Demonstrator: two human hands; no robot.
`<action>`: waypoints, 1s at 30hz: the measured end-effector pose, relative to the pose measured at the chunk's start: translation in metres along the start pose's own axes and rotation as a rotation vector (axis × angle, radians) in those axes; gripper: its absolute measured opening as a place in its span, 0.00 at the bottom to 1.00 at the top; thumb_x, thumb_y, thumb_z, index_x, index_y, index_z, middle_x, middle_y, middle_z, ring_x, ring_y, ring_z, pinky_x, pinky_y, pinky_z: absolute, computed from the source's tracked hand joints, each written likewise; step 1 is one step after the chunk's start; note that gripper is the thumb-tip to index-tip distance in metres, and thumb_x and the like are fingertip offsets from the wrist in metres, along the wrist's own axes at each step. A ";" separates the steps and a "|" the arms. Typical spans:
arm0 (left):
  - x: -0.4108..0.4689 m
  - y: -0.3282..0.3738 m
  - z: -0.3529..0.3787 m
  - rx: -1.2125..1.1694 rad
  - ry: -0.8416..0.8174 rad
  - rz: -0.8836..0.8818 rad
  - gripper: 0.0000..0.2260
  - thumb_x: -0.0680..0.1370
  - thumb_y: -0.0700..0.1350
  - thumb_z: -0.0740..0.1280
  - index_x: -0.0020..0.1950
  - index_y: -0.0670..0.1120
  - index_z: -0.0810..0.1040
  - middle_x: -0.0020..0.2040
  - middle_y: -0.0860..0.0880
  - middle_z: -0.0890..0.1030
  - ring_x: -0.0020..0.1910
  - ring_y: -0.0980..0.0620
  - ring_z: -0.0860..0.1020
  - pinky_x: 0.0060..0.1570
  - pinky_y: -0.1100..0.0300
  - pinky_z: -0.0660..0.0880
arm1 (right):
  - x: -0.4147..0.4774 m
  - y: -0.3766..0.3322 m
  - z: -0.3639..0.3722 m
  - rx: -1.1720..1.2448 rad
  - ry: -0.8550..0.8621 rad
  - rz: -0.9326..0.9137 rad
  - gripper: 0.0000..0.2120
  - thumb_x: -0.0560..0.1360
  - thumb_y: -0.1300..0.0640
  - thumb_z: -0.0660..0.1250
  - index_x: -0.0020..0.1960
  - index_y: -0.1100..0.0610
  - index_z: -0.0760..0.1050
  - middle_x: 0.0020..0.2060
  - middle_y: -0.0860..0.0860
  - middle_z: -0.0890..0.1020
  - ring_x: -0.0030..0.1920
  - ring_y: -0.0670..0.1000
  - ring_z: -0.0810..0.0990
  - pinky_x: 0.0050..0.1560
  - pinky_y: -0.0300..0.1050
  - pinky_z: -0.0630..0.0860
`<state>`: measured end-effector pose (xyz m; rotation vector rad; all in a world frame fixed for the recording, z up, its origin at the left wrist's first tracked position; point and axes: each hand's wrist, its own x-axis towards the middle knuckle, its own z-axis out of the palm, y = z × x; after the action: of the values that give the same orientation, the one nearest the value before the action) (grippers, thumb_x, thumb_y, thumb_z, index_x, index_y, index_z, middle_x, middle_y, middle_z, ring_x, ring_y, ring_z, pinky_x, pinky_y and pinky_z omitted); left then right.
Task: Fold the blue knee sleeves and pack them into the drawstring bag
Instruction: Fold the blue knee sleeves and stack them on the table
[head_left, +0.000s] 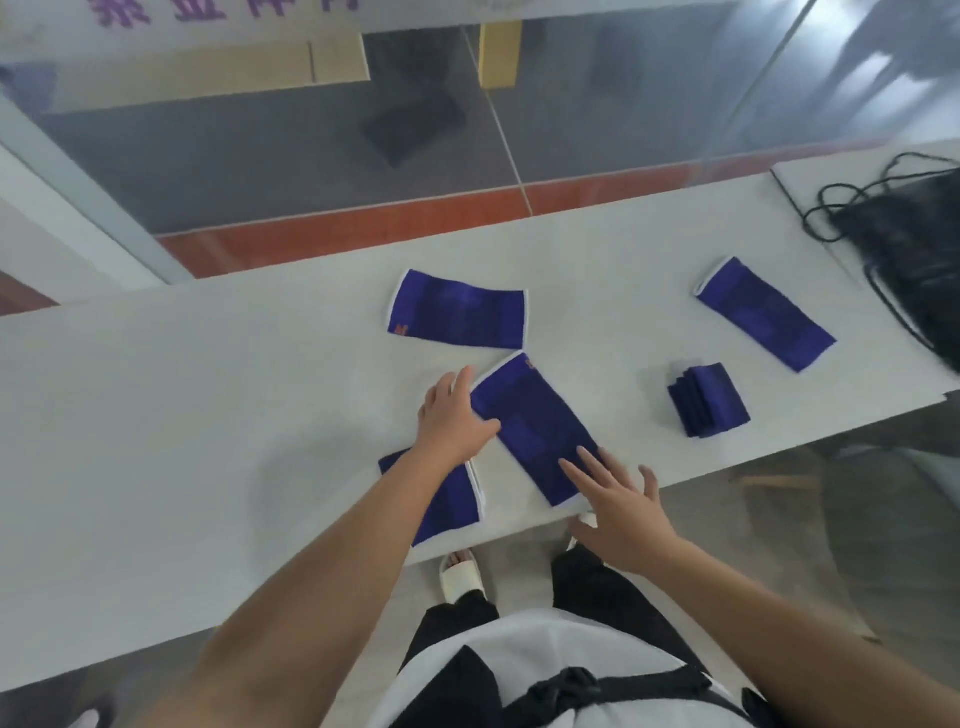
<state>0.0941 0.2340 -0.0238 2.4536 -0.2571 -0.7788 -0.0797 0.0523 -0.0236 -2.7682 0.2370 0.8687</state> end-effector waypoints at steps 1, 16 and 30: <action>0.009 0.006 0.001 -0.039 -0.005 -0.007 0.38 0.74 0.48 0.70 0.80 0.47 0.55 0.77 0.43 0.61 0.76 0.42 0.61 0.72 0.50 0.60 | 0.000 0.003 0.001 -0.003 0.001 -0.005 0.35 0.80 0.41 0.58 0.81 0.42 0.45 0.82 0.46 0.44 0.81 0.51 0.38 0.76 0.67 0.38; -0.018 0.023 -0.015 -0.608 -0.034 -0.321 0.16 0.74 0.34 0.68 0.61 0.43 0.79 0.47 0.48 0.83 0.45 0.50 0.82 0.46 0.57 0.80 | 0.045 0.022 -0.011 -0.227 -0.011 -0.380 0.35 0.80 0.32 0.46 0.80 0.42 0.37 0.81 0.45 0.41 0.77 0.49 0.31 0.76 0.62 0.32; -0.072 0.067 0.032 -0.214 0.459 -0.101 0.17 0.78 0.39 0.67 0.65 0.51 0.78 0.50 0.53 0.77 0.46 0.55 0.77 0.45 0.61 0.78 | 0.052 0.064 -0.021 -0.141 0.169 -0.580 0.35 0.76 0.33 0.50 0.79 0.47 0.61 0.79 0.50 0.61 0.80 0.56 0.54 0.75 0.60 0.44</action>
<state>0.0161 0.1880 0.0253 2.3711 0.1173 -0.2486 -0.0407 -0.0188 -0.0479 -2.7885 -0.5948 0.5157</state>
